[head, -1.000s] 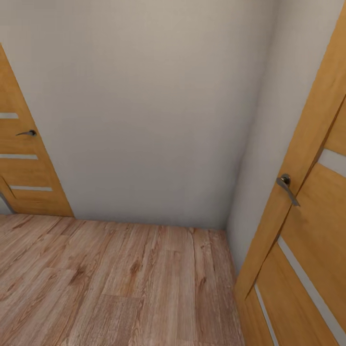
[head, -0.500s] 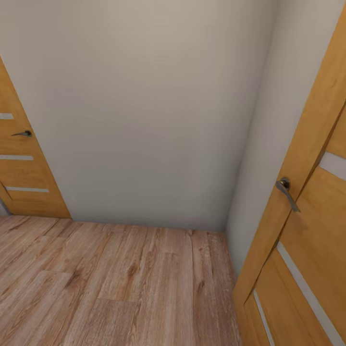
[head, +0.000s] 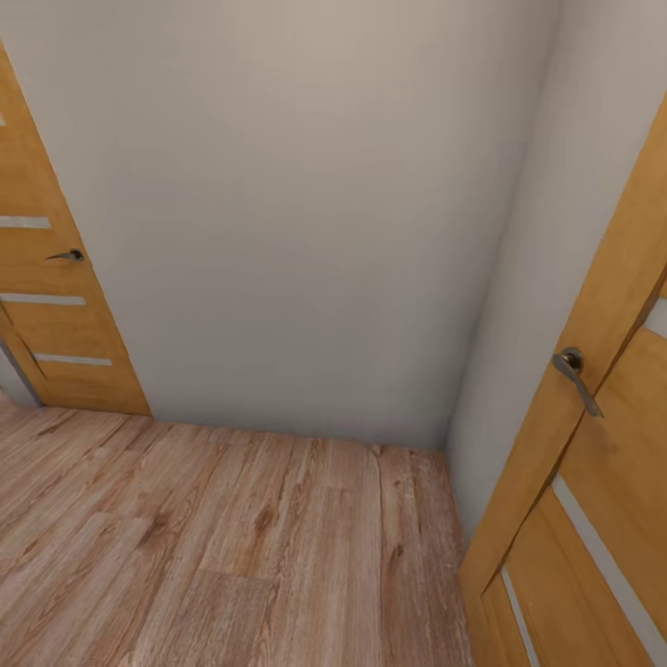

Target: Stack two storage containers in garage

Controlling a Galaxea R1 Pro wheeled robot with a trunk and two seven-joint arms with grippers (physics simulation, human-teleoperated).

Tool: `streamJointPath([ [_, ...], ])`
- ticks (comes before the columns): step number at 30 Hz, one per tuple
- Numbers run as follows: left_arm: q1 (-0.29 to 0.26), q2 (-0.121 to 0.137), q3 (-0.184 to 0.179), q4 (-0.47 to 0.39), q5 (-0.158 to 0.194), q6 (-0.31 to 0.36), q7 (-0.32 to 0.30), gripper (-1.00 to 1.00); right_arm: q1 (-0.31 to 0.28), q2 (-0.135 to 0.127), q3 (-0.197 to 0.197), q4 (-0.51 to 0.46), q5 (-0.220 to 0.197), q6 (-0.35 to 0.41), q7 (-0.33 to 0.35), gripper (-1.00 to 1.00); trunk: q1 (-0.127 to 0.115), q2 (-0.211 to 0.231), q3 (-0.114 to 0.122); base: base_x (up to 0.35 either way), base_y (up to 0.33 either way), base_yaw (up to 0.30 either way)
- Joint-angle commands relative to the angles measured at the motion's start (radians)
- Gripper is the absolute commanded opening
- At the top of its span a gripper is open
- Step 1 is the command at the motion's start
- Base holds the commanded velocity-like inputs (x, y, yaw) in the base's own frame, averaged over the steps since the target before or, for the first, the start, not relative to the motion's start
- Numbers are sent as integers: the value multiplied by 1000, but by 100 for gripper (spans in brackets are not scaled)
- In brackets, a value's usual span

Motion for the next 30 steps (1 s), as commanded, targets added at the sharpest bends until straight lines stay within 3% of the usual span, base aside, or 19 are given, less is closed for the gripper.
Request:
streamJointPath([
  [1, -1, 1, -2, -1, 7, 4, -4, 100, -1, 1, 7, 3, -7, -5, 0, 100, 0, -1, -1, 142, 0, 27],
  [30, -1, 3, -2, -1, 7, 4, -4, 100, -1, 1, 7, 3, -7, -5, 0, 100, 0, -1, -1, 315, 0, 1],
])
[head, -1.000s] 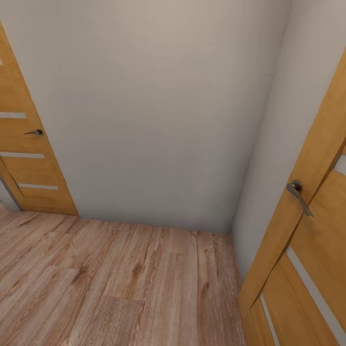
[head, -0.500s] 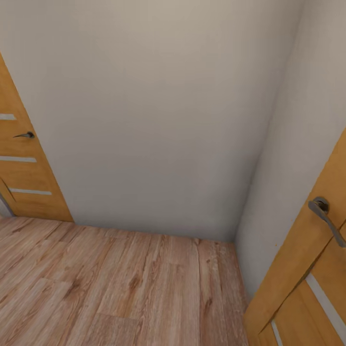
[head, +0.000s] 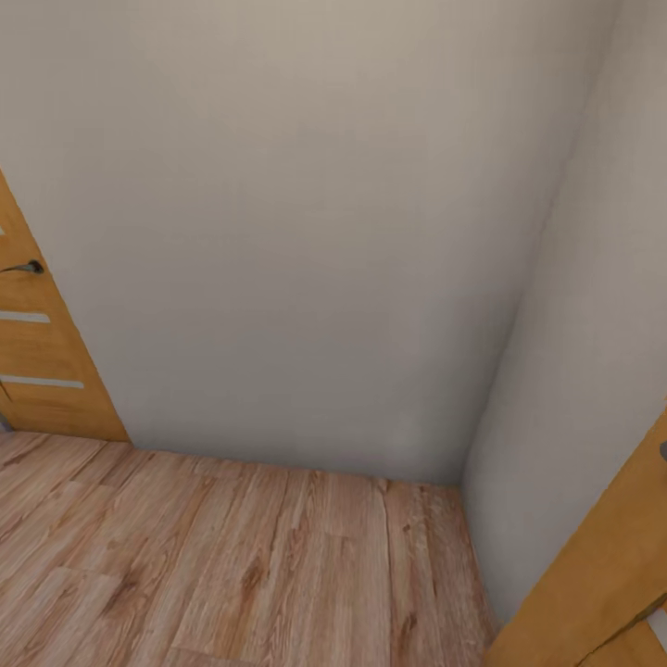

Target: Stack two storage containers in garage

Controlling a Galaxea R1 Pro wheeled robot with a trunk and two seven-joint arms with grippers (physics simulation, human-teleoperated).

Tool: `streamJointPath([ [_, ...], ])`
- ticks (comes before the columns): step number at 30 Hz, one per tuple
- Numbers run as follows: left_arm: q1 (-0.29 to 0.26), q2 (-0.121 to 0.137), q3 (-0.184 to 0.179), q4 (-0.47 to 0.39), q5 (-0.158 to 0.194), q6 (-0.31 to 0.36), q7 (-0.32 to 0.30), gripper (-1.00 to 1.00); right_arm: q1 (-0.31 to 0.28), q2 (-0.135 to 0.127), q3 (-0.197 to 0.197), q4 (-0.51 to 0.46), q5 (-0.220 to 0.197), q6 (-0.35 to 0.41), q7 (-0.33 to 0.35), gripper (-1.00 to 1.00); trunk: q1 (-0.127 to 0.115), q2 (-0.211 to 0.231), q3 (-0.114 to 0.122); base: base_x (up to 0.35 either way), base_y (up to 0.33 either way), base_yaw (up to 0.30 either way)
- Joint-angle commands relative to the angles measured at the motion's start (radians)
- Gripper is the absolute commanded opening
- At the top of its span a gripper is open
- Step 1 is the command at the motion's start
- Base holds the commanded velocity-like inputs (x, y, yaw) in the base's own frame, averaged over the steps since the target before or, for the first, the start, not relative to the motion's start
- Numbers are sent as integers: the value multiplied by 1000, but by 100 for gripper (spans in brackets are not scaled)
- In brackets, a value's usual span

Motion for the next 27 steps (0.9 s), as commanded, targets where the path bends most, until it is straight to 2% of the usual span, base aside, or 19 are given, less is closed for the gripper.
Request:
streamJointPath([
  [1, 0, 0, -2, -1, 7, 4, -4, 100, -1, 1, 7, 3, -7, -5, 0, 100, 1, 0, -1, 320, 0, 0],
  [8, -1, 0, -2, -1, 7, 4, -4, 100, -1, 1, 8, 3, -7, -5, 0, 100, 1, 0, -1, 320, 0, 4],
  [14, -1, 0, -2, -1, 7, 4, -4, 100, -1, 2, 9, 3, -7, -5, 0, 100, 1, 0, -1, 275, 0, 201],
  [27, -1, 0, -2, -1, 7, 4, -4, 100, -1, 2, 9, 3, -7, -5, 0, 100, 1, 0, -1, 25, 0, 268],
])
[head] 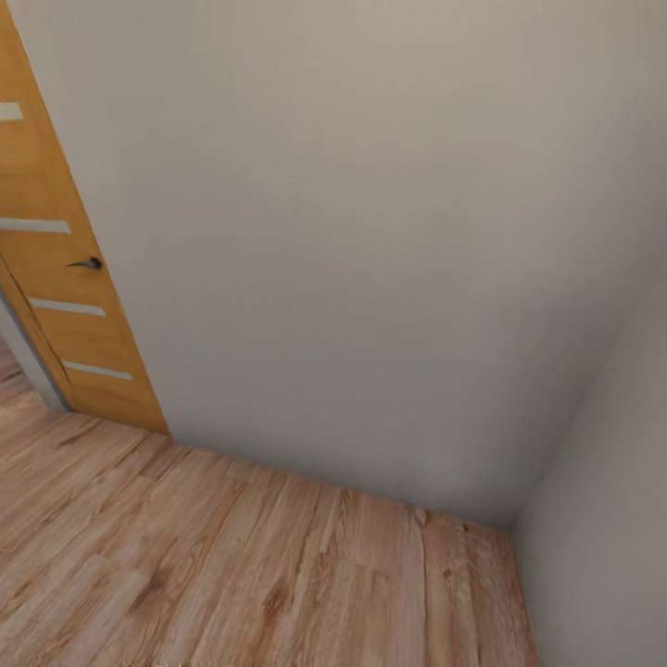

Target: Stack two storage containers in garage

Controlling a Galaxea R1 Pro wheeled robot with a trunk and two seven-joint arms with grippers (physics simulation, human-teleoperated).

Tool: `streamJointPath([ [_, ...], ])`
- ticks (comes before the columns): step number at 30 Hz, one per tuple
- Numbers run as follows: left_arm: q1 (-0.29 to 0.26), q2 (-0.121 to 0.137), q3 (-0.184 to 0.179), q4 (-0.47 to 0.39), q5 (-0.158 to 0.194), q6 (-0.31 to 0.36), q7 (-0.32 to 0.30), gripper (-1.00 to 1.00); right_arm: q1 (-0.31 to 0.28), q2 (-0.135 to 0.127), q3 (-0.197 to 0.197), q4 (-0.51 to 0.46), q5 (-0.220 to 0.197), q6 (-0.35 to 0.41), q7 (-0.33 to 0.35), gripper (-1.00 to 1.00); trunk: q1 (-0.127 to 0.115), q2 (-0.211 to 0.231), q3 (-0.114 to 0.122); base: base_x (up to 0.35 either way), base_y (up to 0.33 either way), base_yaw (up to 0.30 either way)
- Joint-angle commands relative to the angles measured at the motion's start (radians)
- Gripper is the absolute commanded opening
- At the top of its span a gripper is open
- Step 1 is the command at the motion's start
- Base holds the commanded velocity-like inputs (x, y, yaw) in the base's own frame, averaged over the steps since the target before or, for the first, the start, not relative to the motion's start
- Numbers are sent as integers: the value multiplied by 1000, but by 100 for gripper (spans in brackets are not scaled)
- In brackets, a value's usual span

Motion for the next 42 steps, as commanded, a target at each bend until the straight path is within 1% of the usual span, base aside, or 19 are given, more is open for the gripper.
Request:
streamJointPath([
  [1, 0, 0, -2, -1, 7, 4, -4, 100, -1, 0, 8, 3, -8, -5, 0, 100, 0, -1, -1, 0, 0, 269],
  [14, 0, 0, -2, -1, 7, 4, -4, 100, -1, 1, 8, 3, -8, -5, 0, 100, 0, -1, -1, 20, 0, 269],
  [42, 0, 0, -2, -1, 7, 4, -4, 100, -1, 1, 8, 3, -6, -5, 0, 100, 0, -1, -1, 312, 0, 269],
])
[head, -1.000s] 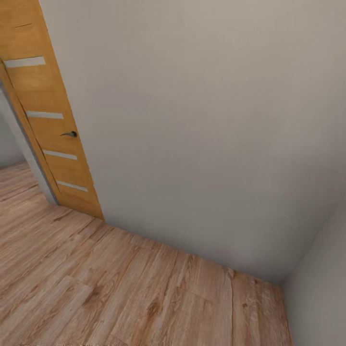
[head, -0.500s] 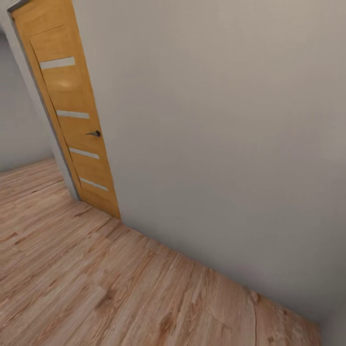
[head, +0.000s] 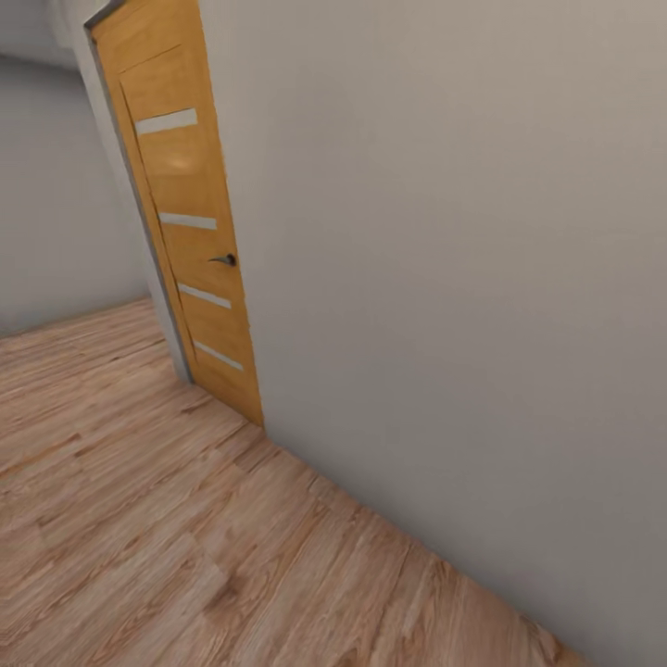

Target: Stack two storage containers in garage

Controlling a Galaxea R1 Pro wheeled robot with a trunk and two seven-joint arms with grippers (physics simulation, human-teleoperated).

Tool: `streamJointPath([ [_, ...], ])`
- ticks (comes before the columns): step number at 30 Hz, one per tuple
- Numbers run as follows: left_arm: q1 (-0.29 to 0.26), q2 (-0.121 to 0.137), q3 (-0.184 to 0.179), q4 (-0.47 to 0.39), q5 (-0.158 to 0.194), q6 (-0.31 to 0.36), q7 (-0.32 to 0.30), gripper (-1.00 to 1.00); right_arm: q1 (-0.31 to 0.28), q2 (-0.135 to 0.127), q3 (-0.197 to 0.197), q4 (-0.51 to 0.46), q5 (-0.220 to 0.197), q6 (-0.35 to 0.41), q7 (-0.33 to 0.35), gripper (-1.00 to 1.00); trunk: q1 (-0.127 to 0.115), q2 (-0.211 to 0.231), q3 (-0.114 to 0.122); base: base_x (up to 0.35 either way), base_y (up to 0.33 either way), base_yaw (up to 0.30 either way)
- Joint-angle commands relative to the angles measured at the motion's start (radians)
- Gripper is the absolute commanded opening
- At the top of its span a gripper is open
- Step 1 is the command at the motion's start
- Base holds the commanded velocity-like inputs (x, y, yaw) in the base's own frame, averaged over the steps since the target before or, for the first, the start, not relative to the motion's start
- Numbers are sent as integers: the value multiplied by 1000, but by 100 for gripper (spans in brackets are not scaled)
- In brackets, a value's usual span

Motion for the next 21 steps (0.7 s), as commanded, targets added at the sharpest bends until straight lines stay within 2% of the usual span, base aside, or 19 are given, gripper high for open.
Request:
streamJointPath([
  [1, -1, 0, -2, -1, 7, 4, -4, 100, -1, 1, 8, 3, -8, -5, 0, 100, 1, 0, -1, 321, 0, 269],
  [21, 0, 0, -2, -1, 7, 4, -4, 100, -1, 1, 8, 3, -7, -5, 0, 100, 1, 0, -1, 310, 0, 270],
])
